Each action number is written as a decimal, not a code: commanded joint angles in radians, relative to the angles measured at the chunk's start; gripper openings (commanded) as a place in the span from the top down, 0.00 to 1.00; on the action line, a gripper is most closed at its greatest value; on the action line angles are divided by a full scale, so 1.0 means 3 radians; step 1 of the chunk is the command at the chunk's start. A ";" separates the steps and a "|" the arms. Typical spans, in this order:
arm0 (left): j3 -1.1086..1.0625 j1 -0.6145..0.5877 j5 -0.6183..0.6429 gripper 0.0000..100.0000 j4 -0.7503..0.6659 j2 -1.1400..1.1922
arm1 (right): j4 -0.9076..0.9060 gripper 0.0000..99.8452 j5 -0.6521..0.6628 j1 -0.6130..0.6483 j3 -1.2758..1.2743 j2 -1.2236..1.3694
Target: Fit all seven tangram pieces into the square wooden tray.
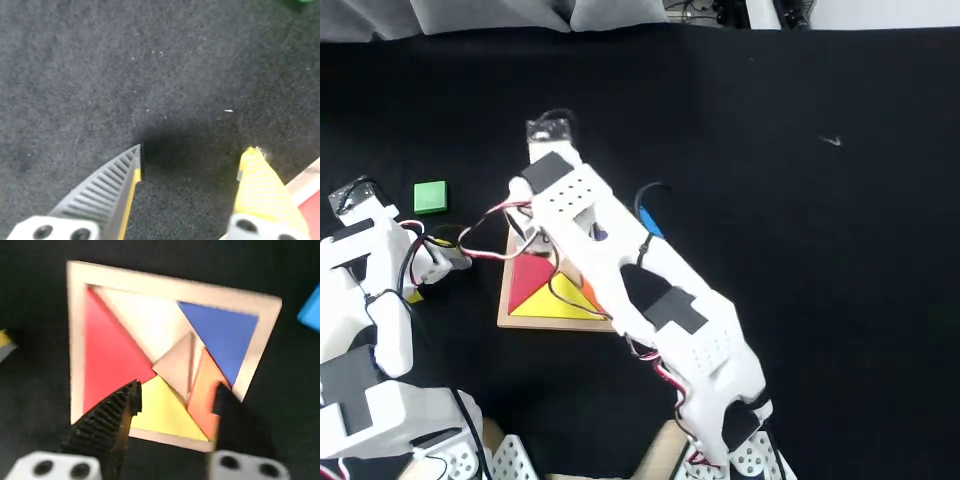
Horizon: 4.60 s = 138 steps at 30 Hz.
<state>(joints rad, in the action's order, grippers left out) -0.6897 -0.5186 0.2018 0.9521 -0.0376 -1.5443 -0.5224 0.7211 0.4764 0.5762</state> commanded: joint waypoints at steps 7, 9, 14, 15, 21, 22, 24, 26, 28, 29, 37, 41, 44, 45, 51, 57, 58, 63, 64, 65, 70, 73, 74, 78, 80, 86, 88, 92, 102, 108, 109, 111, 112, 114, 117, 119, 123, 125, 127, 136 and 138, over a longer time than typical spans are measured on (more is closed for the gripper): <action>0.0008 0.0033 0.0031 0.69 -0.0010 -0.0015 | 0.0256 0.99 0.0639 -0.0128 0.0396 0.0161; 0.0008 0.0033 0.0031 0.69 -0.0010 -0.0015 | 0.0338 0.99 0.0701 -0.0169 0.0401 0.0345; 0.0008 0.0033 0.0031 0.69 -0.0010 -0.0015 | 0.0348 0.99 0.0706 -0.0271 0.0401 0.0632; 0.0008 0.0033 0.0031 0.69 -0.0010 -0.0015 | 0.0348 0.99 0.0706 -0.0281 0.0396 0.0652; 0.0008 0.0033 0.0031 0.69 -0.0010 -0.0015 | 0.0215 0.99 0.0701 -0.0276 0.0376 0.0667; 0.0008 0.0033 0.0031 0.69 -0.0010 -0.0015 | 0.0184 0.99 0.0701 -0.0276 0.0371 0.0667; 0.0008 0.0033 0.0031 0.69 -0.0010 -0.0015 | 0.0102 0.99 0.0701 -0.0276 0.0371 0.0667; 0.0008 0.0033 0.0031 0.69 -0.0010 -0.0015 | 0.0020 0.99 0.0701 -0.0276 0.0371 0.0667; 0.0008 0.0033 0.0031 0.69 -0.0010 -0.0015 | -0.0036 0.99 0.0701 -0.0276 0.0376 0.0647; 0.0008 0.0033 0.0031 0.69 -0.0010 -0.0015 | -0.0061 0.99 0.0701 -0.0276 0.0391 0.0647; 0.0008 0.0033 0.0031 0.69 -0.0010 -0.0015 | -0.0102 0.99 0.0706 -0.0261 0.0396 0.0575; 0.0008 0.0028 0.0036 0.69 -0.0010 -0.0015 | -0.0097 0.99 0.0721 -0.0271 0.0381 0.0090; 0.0033 0.0023 0.0036 0.69 -0.0010 -0.0020 | -0.0107 0.99 0.0788 -0.0292 0.0299 -0.0417; 0.0038 0.0023 0.0036 0.69 -0.0010 -0.0020 | -0.0107 0.99 0.0864 -0.0307 0.0233 -0.0580; 0.0049 0.0018 0.0010 0.69 -0.0015 -0.0051 | -0.0102 0.99 0.1166 -0.0568 -0.0463 -0.1731; 0.0565 0.0013 -0.0251 0.69 0.0378 -0.0240 | 0.0194 0.99 0.1652 -0.1181 -0.1711 -0.3128; 0.0703 0.0013 -0.0297 0.69 0.0522 -0.0332 | 0.0302 0.99 0.1729 -0.1258 -0.2007 -0.3332; 0.1383 0.0054 -0.0644 0.69 0.1156 -0.0726 | 0.0926 0.99 0.1913 -0.1458 -0.3414 -0.4063; 0.1532 0.0054 -0.0706 0.69 0.1289 -0.0742 | 0.1043 0.99 0.1918 -0.1463 -0.3634 -0.4125; 0.1685 0.0054 -0.0752 0.69 0.1427 -0.0731 | 0.1151 0.99 0.1918 -0.1463 -0.3828 -0.4161; 0.2524 0.0136 -0.1002 0.69 0.2015 -0.0302 | 0.1785 0.99 0.1892 -0.1468 -0.4508 -0.4181; 0.3041 0.0299 -0.1320 0.69 0.2261 0.0148 | 0.2071 0.99 0.1892 -0.1463 -0.4759 -0.4186; 0.3225 0.0350 -0.1406 0.69 0.2353 0.0297 | 0.2153 0.99 0.1892 -0.1463 -0.4836 -0.4181; 0.3890 0.0478 -0.1545 0.69 0.2562 0.0808 | 0.2450 0.99 0.1892 -0.1463 -0.5112 -0.4181; 0.4171 0.0545 -0.1560 0.68 0.2460 0.1074 | 0.2527 0.99 0.1892 -0.1463 -0.5163 -0.4181; 0.4866 0.0545 -0.1565 0.64 0.2056 0.2097 | 0.2542 0.99 0.1918 -0.1463 -0.5178 -0.4181; 0.5081 0.0488 -0.1565 0.62 0.2056 0.2373 | 0.2537 0.99 0.1918 -0.1463 -0.5178 -0.4181; 0.5593 0.0350 -0.1678 0.63 0.2066 0.2869 | 0.2532 0.99 0.1918 -0.1463 -0.5178 -0.4181; 0.6667 0.0197 -0.1872 0.63 0.2097 0.4025 | 0.2537 0.99 0.1918 -0.1463 -0.5184 -0.4181; 0.6948 0.0176 -0.1887 0.69 0.2092 0.4342 | 0.2542 0.99 0.1918 -0.1463 -0.5189 -0.4176; 0.6969 0.0176 -0.1892 0.71 0.2087 0.4373 | 0.2542 0.99 0.1918 -0.1463 -0.5189 -0.4176; 0.6984 0.0176 -0.1892 0.74 0.2092 0.4434 | 0.2542 0.99 0.1918 -0.1463 -0.5189 -0.4176; 0.6994 0.0176 -0.1892 0.75 0.2092 0.4465 | 0.2542 0.99 0.1918 -0.1463 -0.5189 -0.4176; 0.6999 0.0187 -0.1892 0.76 0.2092 0.4516 | 0.2542 0.99 0.1918 -0.1463 -0.5189 -0.4176; 0.6974 0.0197 -0.1877 0.76 0.2102 0.4542 | 0.2542 0.99 0.1918 -0.1463 -0.5199 -0.4176; 0.6989 0.0197 -0.1872 0.76 0.2220 0.4537 | 0.2547 0.99 0.1923 -0.1458 -0.5224 -0.4176; 0.6994 0.0233 -0.1887 0.76 0.2481 0.4521 | 0.2552 0.99 0.1923 -0.1453 -0.5230 -0.4176; 0.6994 0.0222 -0.1892 0.76 0.2511 0.4521 | 0.2552 0.99 0.1923 -0.1453 -0.5230 -0.4176; 0.6994 0.0207 -0.1892 0.76 0.2527 0.4521 | 0.2552 0.99 0.1923 -0.1453 -0.5230 -0.4176; 0.7352 0.0228 -0.1995 0.88 0.2685 0.4516 | 0.2552 0.99 0.1923 -0.1453 -0.5230 -0.4186; 0.7291 0.0233 -0.2005 0.82 0.2685 0.4516 | 0.2552 0.99 0.1923 -0.1453 -0.5230 -0.4186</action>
<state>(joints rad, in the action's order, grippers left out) 1.5167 -0.4465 -0.3767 1.7407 1.3096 -0.7986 0.0422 0.2992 -1.0963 -0.6452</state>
